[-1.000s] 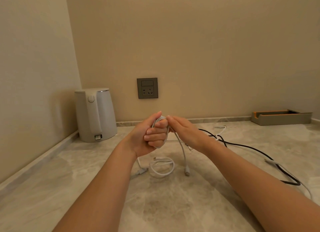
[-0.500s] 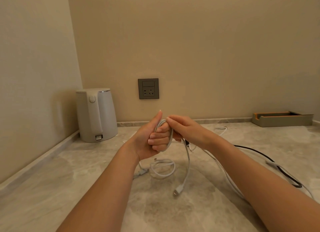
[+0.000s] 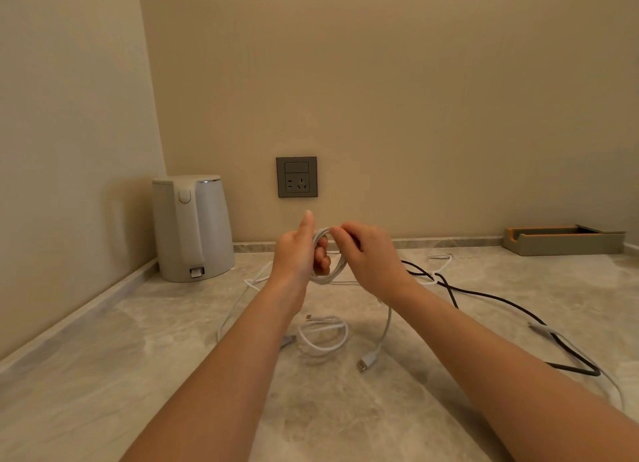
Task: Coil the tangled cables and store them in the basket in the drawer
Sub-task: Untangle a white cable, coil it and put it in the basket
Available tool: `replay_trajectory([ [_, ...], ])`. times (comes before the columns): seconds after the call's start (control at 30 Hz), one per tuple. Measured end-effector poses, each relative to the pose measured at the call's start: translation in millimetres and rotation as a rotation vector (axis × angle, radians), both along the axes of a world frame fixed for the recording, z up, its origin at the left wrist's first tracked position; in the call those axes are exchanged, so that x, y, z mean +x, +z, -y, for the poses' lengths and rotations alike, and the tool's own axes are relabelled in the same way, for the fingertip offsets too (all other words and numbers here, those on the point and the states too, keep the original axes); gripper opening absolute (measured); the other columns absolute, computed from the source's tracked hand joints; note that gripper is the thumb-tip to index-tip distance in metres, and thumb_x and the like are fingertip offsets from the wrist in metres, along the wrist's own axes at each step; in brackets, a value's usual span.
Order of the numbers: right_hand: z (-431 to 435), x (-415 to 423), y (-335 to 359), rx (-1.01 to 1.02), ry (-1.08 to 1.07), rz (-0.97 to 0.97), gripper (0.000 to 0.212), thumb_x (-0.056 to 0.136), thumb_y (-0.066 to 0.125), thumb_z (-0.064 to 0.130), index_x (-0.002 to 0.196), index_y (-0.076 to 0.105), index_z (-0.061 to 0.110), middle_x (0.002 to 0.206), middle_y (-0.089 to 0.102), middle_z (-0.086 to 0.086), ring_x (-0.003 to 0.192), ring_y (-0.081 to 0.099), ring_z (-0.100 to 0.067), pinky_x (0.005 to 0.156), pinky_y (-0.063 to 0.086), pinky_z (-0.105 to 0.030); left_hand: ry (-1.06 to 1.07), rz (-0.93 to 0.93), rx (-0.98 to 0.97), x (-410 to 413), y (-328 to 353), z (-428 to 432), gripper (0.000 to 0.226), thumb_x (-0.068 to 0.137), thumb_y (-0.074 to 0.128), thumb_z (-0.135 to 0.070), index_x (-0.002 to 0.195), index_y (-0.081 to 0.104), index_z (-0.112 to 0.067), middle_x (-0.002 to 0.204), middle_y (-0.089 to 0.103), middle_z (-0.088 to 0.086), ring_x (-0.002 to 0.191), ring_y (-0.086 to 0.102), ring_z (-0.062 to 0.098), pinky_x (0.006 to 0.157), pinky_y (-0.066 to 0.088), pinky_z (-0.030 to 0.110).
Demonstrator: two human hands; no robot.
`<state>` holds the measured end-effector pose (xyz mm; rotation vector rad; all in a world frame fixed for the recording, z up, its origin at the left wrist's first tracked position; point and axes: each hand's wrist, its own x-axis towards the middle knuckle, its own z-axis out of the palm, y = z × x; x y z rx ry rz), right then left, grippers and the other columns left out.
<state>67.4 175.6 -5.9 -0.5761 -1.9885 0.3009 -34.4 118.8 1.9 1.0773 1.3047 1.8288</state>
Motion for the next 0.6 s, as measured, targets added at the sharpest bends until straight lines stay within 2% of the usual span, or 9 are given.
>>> replay_trajectory([
  [0.1, -4, 3, -1, -0.100, -0.007, -0.143, 0.039, 0.098, 0.048, 0.020, 0.060, 0.046, 0.013, 0.051, 0.036, 0.005, 0.049, 0.030, -0.010, 0.052, 0.026, -0.029, 0.105, -0.241, 0.071, 2, -1, -2, 0.050, 0.103, 0.031, -0.036, 0.068, 0.057, -0.010, 0.056, 0.052, 0.000, 0.044, 0.047, 0.006, 0.045, 0.041, 0.021],
  [0.2, -5, 4, -3, -0.113, -0.066, -0.234, 0.042, 0.098, 0.048, 0.020, 0.056, 0.042, 0.017, 0.050, 0.035, 0.007, 0.046, 0.032, -0.007, 0.049, 0.024, -0.020, 0.089, -0.369, 0.052, 6, -5, -3, 0.047, 0.103, 0.027, -0.038, 0.075, 0.055, -0.013, 0.068, 0.054, -0.001, 0.054, 0.052, 0.007, 0.043, 0.042, 0.021],
  [0.27, 0, 2, -6, -0.131, -0.085, -0.269, 0.042, 0.098, 0.048, 0.021, 0.057, 0.044, 0.015, 0.050, 0.035, 0.006, 0.046, 0.033, -0.007, 0.048, 0.026, -0.019, 0.110, -0.387, 0.073, 10, -10, -5, 0.045, 0.103, 0.026, -0.038, 0.073, 0.049, -0.014, 0.066, 0.053, 0.000, 0.048, 0.052, 0.010, 0.039, 0.038, 0.020],
  [0.33, 5, -2, -5, -0.205, -0.048, -0.281, 0.040, 0.098, 0.047, 0.024, 0.063, 0.050, 0.007, 0.052, 0.036, 0.004, 0.046, 0.030, -0.007, 0.047, 0.025, -0.019, 0.235, -0.409, 0.130, 10, -9, -6, 0.047, 0.103, 0.028, -0.035, 0.066, 0.048, -0.014, 0.060, 0.051, 0.001, 0.046, 0.049, 0.013, 0.041, 0.036, 0.020],
  [0.4, 11, -4, -2, -0.416, 0.151, -0.279, 0.039, 0.100, 0.042, 0.028, 0.068, 0.051, 0.008, 0.053, 0.036, 0.005, 0.045, 0.027, -0.005, 0.045, 0.024, -0.018, 0.400, -0.419, 0.171, 3, -3, -4, 0.049, 0.103, 0.031, -0.031, 0.060, 0.049, -0.016, 0.056, 0.049, 0.000, 0.050, 0.046, 0.011, 0.048, 0.036, 0.023],
  [0.47, 14, -2, 4, -0.664, 0.363, -0.198, 0.037, 0.103, 0.035, 0.027, 0.073, 0.051, 0.013, 0.051, 0.035, 0.006, 0.043, 0.024, -0.006, 0.041, 0.022, -0.018, 0.502, -0.341, 0.163, -10, 1, -1, 0.050, 0.102, 0.037, -0.029, 0.056, 0.050, -0.015, 0.054, 0.048, 0.000, 0.049, 0.043, 0.011, 0.050, 0.034, 0.025],
  [0.5, 13, 0, 5, -0.701, 0.390, -0.125, 0.036, 0.103, 0.034, 0.025, 0.074, 0.052, 0.014, 0.050, 0.034, 0.008, 0.043, 0.023, -0.007, 0.040, 0.020, -0.018, 0.528, -0.305, 0.142, -17, 2, 0, 0.050, 0.102, 0.039, -0.028, 0.055, 0.050, -0.014, 0.053, 0.047, 0.001, 0.048, 0.041, 0.012, 0.050, 0.033, 0.026],
  [0.6, 10, 6, 7, -0.590, 0.258, 0.000, 0.033, 0.101, 0.041, 0.021, 0.073, 0.057, 0.016, 0.052, 0.036, 0.007, 0.046, 0.026, -0.008, 0.044, 0.023, -0.020, 0.505, -0.249, 0.087, -25, 0, -1, 0.049, 0.100, 0.041, -0.023, 0.053, 0.048, -0.012, 0.050, 0.043, 0.003, 0.047, 0.038, 0.016, 0.050, 0.031, 0.028],
])
